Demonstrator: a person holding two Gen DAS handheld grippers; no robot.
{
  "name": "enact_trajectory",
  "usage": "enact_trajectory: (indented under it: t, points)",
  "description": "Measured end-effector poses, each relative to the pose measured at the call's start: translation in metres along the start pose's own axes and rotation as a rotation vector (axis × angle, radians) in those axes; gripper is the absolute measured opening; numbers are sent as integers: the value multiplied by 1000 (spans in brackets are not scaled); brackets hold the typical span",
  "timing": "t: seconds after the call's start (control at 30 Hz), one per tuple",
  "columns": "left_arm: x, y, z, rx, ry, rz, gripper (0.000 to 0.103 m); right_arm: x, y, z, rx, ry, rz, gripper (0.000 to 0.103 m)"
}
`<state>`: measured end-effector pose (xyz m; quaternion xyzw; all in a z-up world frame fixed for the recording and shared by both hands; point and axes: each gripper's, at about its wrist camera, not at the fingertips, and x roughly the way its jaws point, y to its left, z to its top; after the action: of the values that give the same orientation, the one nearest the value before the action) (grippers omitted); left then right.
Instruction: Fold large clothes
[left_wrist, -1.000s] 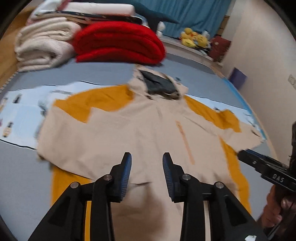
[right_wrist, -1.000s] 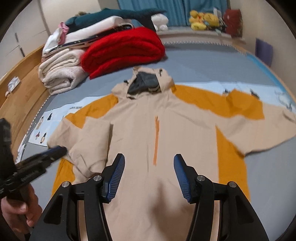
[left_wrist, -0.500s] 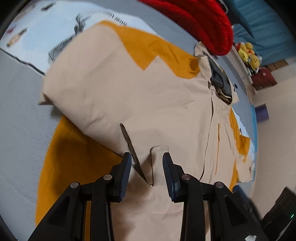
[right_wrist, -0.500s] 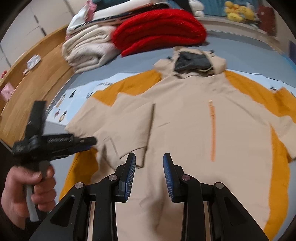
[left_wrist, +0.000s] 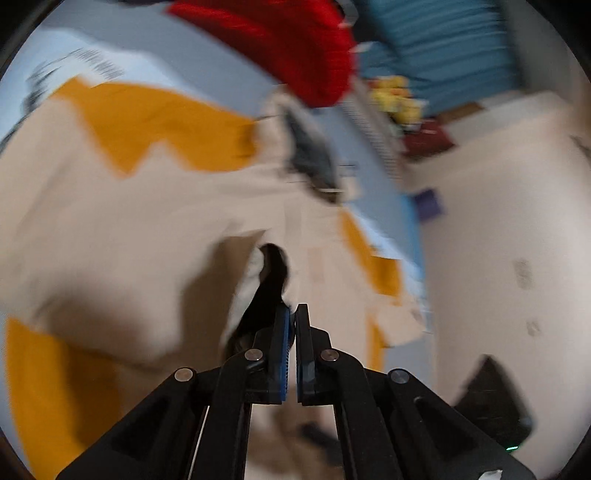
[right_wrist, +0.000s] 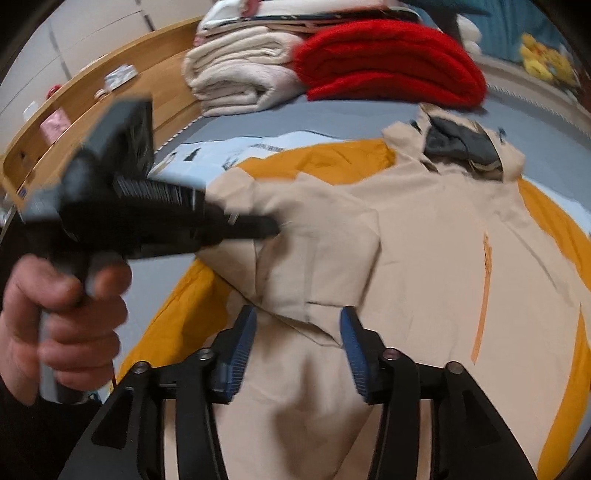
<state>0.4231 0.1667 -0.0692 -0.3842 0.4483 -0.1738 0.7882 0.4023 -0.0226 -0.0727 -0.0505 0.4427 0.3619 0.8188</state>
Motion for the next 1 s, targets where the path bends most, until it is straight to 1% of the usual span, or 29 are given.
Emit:
enact_trajectory:
  t: [0.03, 0.13, 0.23, 0.37, 0.47, 0.5, 0.53, 0.57, 0.6, 0.63, 0.7, 0.73, 0.77, 0.8, 0.83, 0.9, 0.93, 0.97, 1.0]
  points:
    - [2, -8, 0, 18, 6, -25, 0, -1, 2, 0, -10, -7, -1, 56]
    - [8, -22, -2, 48, 34, -71, 0, -1, 5, 1, -22, -23, -18, 56]
    - [14, -31, -8, 64, 53, -68, 0, 3, 3, 1, -5, -15, -18, 56]
    - [14, -30, -12, 58, 62, -63, 0, 6, 5, 2, 3, -14, -6, 56]
    - [14, -27, -11, 58, 65, -59, 0, 12, 4, 2, -3, 2, -77, 55]
    - [12, -27, -11, 60, 61, -54, 0, 13, 1, 2, 4, 7, -94, 51]
    - [13, -26, -8, 60, 56, -50, 0, 14, -4, 2, 25, 7, -102, 30]
    - [8, -25, -7, 58, 40, -40, 0, 14, -10, 2, 46, 9, -112, 19]
    - [3, -23, -5, 53, 22, -35, 0, 11, -17, 3, 73, -6, -124, 17]
    - [-1, -21, -1, 49, 1, -24, 0, 6, -25, 4, 97, -26, -140, 12]
    - [-9, -18, 5, 48, -41, 17, 0, -5, -42, 8, 149, -54, -172, 11]
    - [-17, -15, 8, 51, -79, 63, 0, -10, -52, 10, 182, -65, -186, 11]
    - [-20, -13, 10, 48, -99, 88, 0, -17, -66, 12, 226, -78, -202, 10]
    - [-28, -8, 13, 37, -133, 137, 0, -21, -76, 12, 255, -85, -213, 10]
    - [-31, -5, 15, 33, -149, 172, 0, -28, -91, 12, 296, -93, -231, 10]
    - [-39, 2, 18, 44, -185, 279, 0, -38, -122, 12, 368, -102, -277, 10]
    - [-41, 6, 19, 52, -191, 345, 0, -42, -134, 11, 392, -101, -296, 10]
    - [-41, 10, 20, 54, -185, 378, 0, -46, -148, 10, 421, -99, -317, 10]
    - [-39, 16, 20, 53, -166, 427, 0, -48, -161, 9, 445, -97, -332, 10]
